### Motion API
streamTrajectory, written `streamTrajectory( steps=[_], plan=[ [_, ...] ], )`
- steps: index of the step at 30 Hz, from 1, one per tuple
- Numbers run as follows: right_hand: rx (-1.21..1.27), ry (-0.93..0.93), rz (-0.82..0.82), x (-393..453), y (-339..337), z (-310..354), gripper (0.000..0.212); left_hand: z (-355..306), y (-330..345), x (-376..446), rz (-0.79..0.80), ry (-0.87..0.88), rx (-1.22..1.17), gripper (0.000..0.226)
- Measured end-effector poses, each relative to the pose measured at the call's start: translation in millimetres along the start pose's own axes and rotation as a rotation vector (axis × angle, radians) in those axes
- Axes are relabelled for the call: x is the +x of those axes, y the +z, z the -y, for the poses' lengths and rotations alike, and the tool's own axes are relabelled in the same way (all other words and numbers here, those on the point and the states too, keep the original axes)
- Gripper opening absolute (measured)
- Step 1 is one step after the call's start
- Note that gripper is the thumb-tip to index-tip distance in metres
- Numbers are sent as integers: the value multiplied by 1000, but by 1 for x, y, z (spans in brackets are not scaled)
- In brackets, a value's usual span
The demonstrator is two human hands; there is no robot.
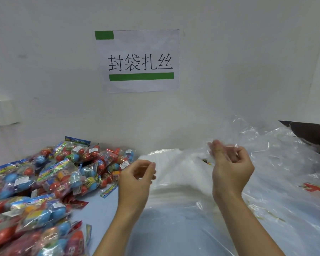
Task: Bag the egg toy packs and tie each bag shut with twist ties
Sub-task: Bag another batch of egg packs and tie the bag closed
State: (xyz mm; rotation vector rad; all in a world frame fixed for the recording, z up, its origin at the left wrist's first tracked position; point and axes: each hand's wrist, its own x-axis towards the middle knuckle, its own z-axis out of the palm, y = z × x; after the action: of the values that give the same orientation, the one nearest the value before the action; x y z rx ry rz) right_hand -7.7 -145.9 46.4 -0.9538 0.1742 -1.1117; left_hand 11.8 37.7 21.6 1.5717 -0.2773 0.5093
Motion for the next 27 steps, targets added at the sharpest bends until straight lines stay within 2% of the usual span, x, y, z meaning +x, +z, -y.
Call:
streamTrajectory(
  steps=[2, 3, 5, 7, 8, 10, 15, 17, 20, 23, 25, 27],
  plan=[
    [-205, -264, 90, -10, 3, 0, 33, -5, 7, -5, 98, -21, -75, 4],
    [-283, -383, 189, -18, 6, 0, 35, -8, 10, -8, 145, -39, -117, 8],
    [-398, -528, 480, -33, 11, -6, 36, -10, 15, -12, 218, -97, -199, 36],
    [-533, -503, 775, -46, 16, -15, 31, -11, 16, -13, 227, -120, -216, 45],
    [-605, -435, 889, -52, 17, -19, 29, -10, 15, -12, 223, -106, -196, 37],
    [-718, -320, 995, -55, 15, -27, 25, -8, 11, -9, 219, -70, -158, 14],
    [-732, -162, 1041, -50, 8, -27, 16, -2, 6, -8, 260, -79, -41, 36],
    [-757, -134, 1004, -47, 7, -24, 12, 2, 4, -6, 263, -89, 1, 32],
    [-684, -73, 838, -42, 8, -18, 11, 3, 2, -2, 204, -103, -58, 19],
    [-585, 6, 755, -42, 10, -14, 16, 0, 1, -3, 193, -28, -89, 17],
    [-576, 44, 780, -43, 12, -12, 17, 2, -1, -1, 103, -21, -37, 24],
    [-578, 89, 814, -42, 10, -11, 15, 5, -5, 2, -45, -93, -50, 26]
  ],
)
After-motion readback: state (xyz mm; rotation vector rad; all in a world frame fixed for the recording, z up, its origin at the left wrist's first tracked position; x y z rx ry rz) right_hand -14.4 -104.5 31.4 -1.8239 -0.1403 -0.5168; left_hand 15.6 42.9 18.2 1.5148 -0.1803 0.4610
